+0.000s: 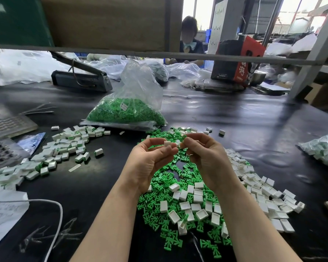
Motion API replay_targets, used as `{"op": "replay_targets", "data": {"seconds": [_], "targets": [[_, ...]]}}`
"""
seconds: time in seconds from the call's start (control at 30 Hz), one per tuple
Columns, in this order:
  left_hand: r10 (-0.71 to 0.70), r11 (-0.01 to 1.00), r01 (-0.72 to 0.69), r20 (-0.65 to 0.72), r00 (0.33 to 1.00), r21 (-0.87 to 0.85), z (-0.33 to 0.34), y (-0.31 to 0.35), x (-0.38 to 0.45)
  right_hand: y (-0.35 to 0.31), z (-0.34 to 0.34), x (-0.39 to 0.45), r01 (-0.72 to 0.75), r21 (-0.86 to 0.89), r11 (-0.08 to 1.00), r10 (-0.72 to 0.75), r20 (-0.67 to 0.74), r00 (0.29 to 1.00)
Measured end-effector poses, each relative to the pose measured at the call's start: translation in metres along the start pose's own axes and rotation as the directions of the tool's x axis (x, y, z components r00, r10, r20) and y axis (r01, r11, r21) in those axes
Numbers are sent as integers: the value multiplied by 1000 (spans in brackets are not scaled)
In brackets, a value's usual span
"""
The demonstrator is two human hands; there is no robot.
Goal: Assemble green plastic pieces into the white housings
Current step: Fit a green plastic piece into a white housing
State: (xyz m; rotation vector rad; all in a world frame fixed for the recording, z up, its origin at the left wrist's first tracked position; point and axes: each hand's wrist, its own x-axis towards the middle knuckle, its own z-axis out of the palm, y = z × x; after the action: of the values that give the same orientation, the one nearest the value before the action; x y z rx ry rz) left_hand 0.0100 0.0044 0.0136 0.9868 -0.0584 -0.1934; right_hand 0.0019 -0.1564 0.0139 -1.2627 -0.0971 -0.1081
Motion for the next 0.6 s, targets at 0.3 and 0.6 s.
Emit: {"op": "replay_targets", "data": {"seconds": [0.3, 0.6], "targets": [[6, 996, -8, 25, 1000, 84, 0, -3, 1, 2, 1, 2, -3, -37, 999, 3, -6, 1000], [-18, 998, 17, 6, 1000, 64, -2, -4, 3, 3, 3, 1, 61, -76, 995, -61, 1, 998]]}}
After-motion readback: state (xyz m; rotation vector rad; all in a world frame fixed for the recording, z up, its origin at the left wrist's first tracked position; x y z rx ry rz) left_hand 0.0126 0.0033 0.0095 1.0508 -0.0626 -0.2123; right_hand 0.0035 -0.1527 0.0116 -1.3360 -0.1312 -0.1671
